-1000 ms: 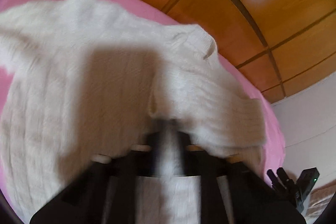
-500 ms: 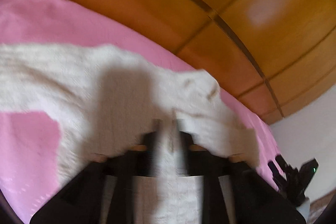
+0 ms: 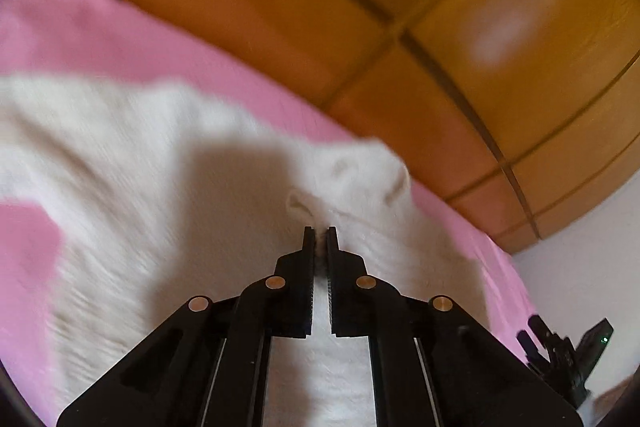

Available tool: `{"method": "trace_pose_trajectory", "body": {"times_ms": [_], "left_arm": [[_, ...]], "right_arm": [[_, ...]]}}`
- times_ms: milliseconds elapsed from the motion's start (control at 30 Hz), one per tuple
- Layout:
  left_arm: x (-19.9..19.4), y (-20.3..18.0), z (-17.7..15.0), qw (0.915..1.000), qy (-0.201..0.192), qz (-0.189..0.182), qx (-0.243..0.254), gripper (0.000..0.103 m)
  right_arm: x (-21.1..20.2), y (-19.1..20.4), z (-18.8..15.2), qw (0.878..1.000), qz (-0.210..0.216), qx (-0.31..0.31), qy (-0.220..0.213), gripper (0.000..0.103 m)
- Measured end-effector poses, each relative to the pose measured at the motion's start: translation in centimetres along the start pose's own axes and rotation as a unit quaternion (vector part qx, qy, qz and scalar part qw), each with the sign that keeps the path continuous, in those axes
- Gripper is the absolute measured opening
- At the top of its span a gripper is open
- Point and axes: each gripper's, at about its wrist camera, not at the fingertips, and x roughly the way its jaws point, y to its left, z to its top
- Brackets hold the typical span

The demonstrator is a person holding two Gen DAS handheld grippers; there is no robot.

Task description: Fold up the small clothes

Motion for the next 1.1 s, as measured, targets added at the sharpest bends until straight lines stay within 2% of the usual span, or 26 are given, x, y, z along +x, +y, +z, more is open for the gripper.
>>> {"method": "trace_pose_trajectory", "body": {"times_ms": [67,133,233,300,433,567,600,667,767,800,867,900,967,1067,1100], "left_arm": [[-0.6,0.7,1.0,0.9999,-0.010,0.008,-0.002,0.004],[-0.1,1.5,1.3,0.9999,0.006,0.011,-0.010,0.004],[1.3,2.5,0.5,0.9970,0.020,0.074,0.006,0.007],[1.8,4.0,-0.3,0.9922,0.034,0.120,0.001,0.033],[-0.4,5.7,-1.7,0.9938,0.013,0.110,0.001,0.033],[-4.7,6.9,-2.8,0.9959,-0.011,0.090,-0.004,0.056],[-5.9,7.4,-3.0,0.9954,-0.021,0.093,-0.005,0.065],[-9.2,9.3,-3.4,0.9935,-0.045,0.103,-0.019,0.074],[-12.6,12.8,-3.5,0.9898,-0.060,0.111,-0.065,0.075],[-13.7,14.3,-3.5,0.9875,-0.065,0.115,-0.086,0.075],[-16.1,17.9,-3.5,0.9780,-0.081,0.132,-0.140,0.075],[-17.1,19.6,-3.3,0.9736,-0.090,0.129,-0.166,0.075],[-19.8,23.3,-3.4,0.9589,-0.122,0.125,-0.224,0.073],[-23.5,27.9,-3.0,0.9336,-0.171,0.144,-0.280,0.073],[-24.2,28.8,-2.9,0.9277,-0.178,0.150,-0.292,0.073]], "right_arm": [[1.6,1.1,-0.4,1.000,0.003,-0.011,0.013,0.081],[4.0,2.1,-1.0,0.999,0.005,-0.017,0.040,0.080],[8.3,2.8,-2.7,0.994,-0.046,-0.040,0.089,0.079],[9.0,3.7,-4.0,0.992,-0.072,-0.081,0.070,0.084],[9.3,4.9,-4.5,0.986,-0.101,-0.115,0.069,0.089],[9.3,5.1,-4.8,0.984,-0.111,-0.125,0.069,0.092],[9.3,5.1,-4.8,0.983,-0.116,-0.128,0.068,0.092],[9.2,5.4,-4.9,0.981,-0.125,-0.134,0.065,0.093],[9.2,5.6,-5.0,0.978,-0.142,-0.142,0.061,0.096],[9.2,5.8,-5.0,0.976,-0.148,-0.145,0.060,0.097],[9.1,6.2,-5.1,0.972,-0.163,-0.156,0.056,0.098],[9.1,6.4,-5.2,0.971,-0.170,-0.160,0.054,0.100],[9.0,6.6,-5.3,0.967,-0.183,-0.170,0.048,0.100],[9.1,7.2,-5.6,0.962,-0.197,-0.183,0.043,0.100],[9.1,7.2,-5.7,0.961,-0.200,-0.185,0.042,0.101]]}}
